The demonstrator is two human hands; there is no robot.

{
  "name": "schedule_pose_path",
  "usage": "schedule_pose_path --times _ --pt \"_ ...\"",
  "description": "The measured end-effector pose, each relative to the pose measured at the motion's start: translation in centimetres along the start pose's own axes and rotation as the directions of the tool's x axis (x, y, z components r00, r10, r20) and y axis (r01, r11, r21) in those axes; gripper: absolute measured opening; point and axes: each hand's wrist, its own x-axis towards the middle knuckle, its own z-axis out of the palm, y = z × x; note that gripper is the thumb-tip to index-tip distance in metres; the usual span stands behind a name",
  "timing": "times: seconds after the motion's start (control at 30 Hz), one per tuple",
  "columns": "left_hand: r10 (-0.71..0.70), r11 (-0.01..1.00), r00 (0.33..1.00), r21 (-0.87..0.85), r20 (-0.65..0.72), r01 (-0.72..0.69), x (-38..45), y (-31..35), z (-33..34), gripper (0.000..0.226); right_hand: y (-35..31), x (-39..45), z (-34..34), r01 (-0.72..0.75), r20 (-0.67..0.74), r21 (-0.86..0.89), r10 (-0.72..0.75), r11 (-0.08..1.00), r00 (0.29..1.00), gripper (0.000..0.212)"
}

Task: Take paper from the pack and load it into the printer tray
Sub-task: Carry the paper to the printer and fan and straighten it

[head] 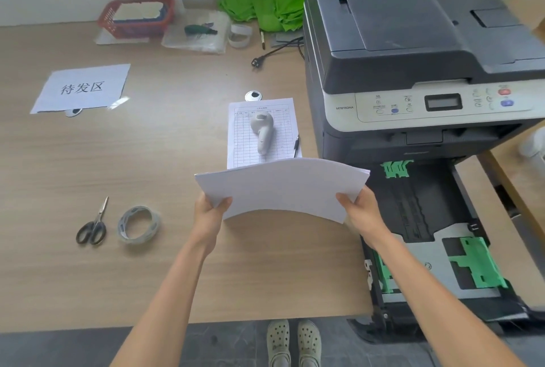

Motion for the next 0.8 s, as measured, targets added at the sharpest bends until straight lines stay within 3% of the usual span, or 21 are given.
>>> schedule_pose_path --times 0.23,0.3,0.37,0.47,0.57,0.73,0.8 --pt "-0.047 0.994 0.991 0.088 -0.122 0.058 0.2 0.2 0.0 0.01 -1.4 -0.1 -0.8 0.009 -0.008 0.012 -0.009 1.0 1.0 0.028" --pt "-0.024 0.989 0.985 0.14 -0.172 0.049 0.7 1.3 -0.5 0.006 -2.8 0.2 -1.8 0.027 0.024 -0.003 -0.027 1.0 0.999 0.026" --pt "0.062 0.964 0.978 0.265 -0.199 -0.007 1.3 3.0 -1.4 0.007 -4.4 0.3 -2.8 0.048 0.093 -0.127 -0.037 0.991 0.995 0.021" --pt "0.27 0.856 0.957 0.48 -0.105 -0.189 1.1 7.2 -1.8 0.017 -6.4 0.5 -3.3 0.093 0.203 -0.4 -0.01 0.912 0.979 0.017" --pt "0.398 0.742 0.916 0.571 0.047 -0.352 -0.5 11.4 -0.4 0.021 -8.8 0.2 -1.5 0.192 0.279 -0.506 -0.051 0.841 0.959 0.007" --pt "0.432 0.581 0.867 0.658 0.249 -0.479 -2.6 14.5 2.1 0.037 -11.5 -0.4 2.5 0.294 0.304 -0.358 -0.188 0.886 0.934 0.038" --pt "0.422 0.606 0.87 0.635 0.255 -0.48 -2.4 14.5 1.6 0.026 -11.4 -0.5 2.6 0.279 0.28 -0.303 -0.195 0.911 0.94 0.04"
